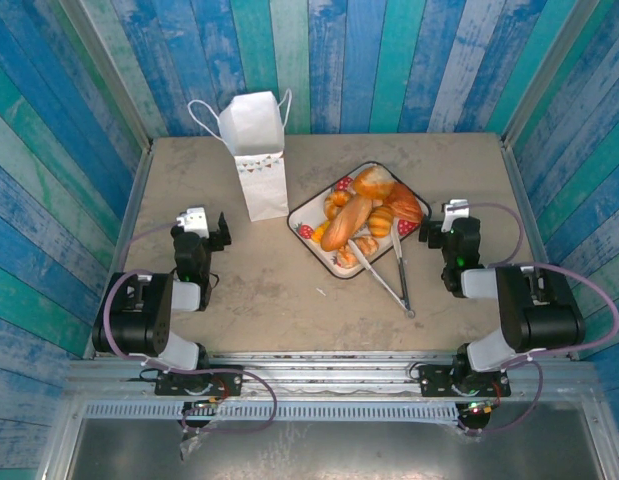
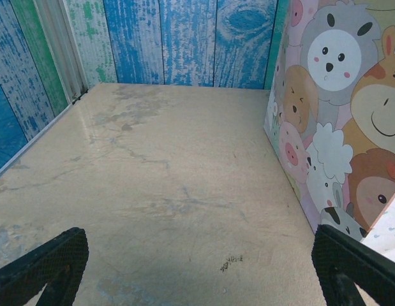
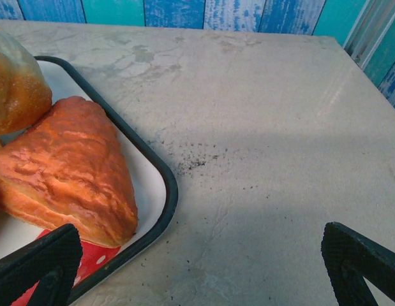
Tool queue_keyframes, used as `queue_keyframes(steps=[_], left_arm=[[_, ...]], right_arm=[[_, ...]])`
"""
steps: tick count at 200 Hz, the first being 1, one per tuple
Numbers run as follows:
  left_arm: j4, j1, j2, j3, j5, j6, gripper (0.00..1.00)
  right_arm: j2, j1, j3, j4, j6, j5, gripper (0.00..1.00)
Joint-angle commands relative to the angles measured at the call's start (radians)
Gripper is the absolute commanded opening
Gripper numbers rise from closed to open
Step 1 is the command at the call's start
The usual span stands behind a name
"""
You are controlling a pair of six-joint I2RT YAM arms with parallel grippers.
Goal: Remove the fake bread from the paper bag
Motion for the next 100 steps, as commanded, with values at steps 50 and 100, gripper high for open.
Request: queue_keyframes(steps=[50, 100], left_arm=[[0.02, 0.001, 0.016, 0.015, 0.004, 0.001, 0.94], [0.02, 0.001, 0.017, 0.014, 0.005, 0.001, 0.94]], right_arm=[[-0.011, 0.0, 0.016, -0.004, -0.02, -0.025, 1.0], [-0.01, -0.001, 0.016, -0.002, -0.02, -0.026, 1.0]])
